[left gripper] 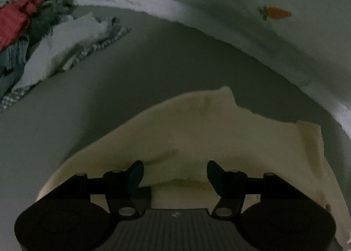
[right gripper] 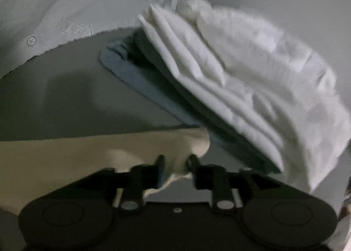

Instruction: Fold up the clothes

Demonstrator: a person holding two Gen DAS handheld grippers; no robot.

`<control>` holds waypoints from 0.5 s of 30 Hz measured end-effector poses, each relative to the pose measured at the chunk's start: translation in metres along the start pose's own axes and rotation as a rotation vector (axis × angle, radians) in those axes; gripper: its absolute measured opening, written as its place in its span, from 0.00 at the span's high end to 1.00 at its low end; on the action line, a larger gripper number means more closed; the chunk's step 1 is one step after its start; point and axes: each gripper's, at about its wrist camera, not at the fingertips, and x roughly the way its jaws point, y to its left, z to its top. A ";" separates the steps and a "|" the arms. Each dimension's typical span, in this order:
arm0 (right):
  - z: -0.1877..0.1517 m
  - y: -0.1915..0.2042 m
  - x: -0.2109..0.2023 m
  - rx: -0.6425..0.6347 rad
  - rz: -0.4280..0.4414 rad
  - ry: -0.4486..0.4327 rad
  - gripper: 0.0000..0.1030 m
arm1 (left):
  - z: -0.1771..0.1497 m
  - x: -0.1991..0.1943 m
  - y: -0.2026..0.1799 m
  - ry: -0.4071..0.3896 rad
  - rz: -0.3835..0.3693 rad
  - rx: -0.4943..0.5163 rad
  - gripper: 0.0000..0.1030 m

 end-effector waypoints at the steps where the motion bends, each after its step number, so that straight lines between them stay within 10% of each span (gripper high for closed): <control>1: 0.002 0.010 -0.008 -0.012 0.026 -0.029 0.55 | 0.003 -0.001 0.001 -0.016 -0.006 0.006 0.37; 7: 0.017 0.104 -0.028 -0.178 0.352 -0.097 0.46 | 0.031 0.014 0.006 -0.054 0.001 0.065 0.36; 15: 0.032 0.264 -0.038 -0.406 0.822 -0.058 0.35 | 0.065 0.060 0.002 0.002 -0.165 0.134 0.36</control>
